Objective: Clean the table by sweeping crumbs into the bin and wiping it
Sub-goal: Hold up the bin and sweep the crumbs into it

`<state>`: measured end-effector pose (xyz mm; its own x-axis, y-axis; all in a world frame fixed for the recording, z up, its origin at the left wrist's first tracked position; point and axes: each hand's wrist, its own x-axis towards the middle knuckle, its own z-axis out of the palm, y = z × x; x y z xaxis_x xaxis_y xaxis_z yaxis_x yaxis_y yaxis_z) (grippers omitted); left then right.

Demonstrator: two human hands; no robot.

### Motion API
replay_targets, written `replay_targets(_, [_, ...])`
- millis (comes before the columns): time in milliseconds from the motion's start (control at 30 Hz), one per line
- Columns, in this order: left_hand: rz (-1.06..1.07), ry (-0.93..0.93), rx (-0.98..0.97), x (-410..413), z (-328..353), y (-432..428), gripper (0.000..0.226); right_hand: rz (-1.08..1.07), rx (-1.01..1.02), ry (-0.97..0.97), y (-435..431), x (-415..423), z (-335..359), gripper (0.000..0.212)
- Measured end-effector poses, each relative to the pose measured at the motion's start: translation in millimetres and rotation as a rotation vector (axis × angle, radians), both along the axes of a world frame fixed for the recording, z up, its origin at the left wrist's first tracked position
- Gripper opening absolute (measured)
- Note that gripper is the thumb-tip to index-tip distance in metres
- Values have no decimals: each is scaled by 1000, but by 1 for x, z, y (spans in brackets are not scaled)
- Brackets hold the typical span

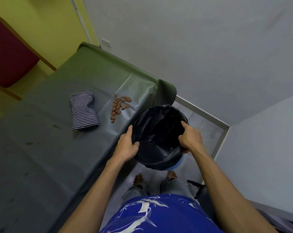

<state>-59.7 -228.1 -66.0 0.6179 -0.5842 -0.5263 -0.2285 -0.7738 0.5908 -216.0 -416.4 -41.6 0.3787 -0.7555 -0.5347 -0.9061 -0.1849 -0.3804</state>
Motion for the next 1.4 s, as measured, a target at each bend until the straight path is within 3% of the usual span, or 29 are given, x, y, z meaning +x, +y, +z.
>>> replay_targets(333, [153,-279,-258,73,49,25,75,68,-11,70,-3,9,19,76])
replay_targets(533, [126,-487,-212,113,51,34,76,115,-38,81,-12,16,18,76])
replay_targets(700, [330,-660,3,134,46,36,64,102,-25,86,-12,18,21,73])
replay_targets(867, [402,-491,204,156,34,29,75,139,-34,134,-18,22,11,74])
replay_targets(1100, [363,-521,82,163,32,6,61,131,-18,121,-24,20,2,76])
replay_targets(1400, [285,-515,61,166,29,-17,62,49,84,100,-26,24,1,77])
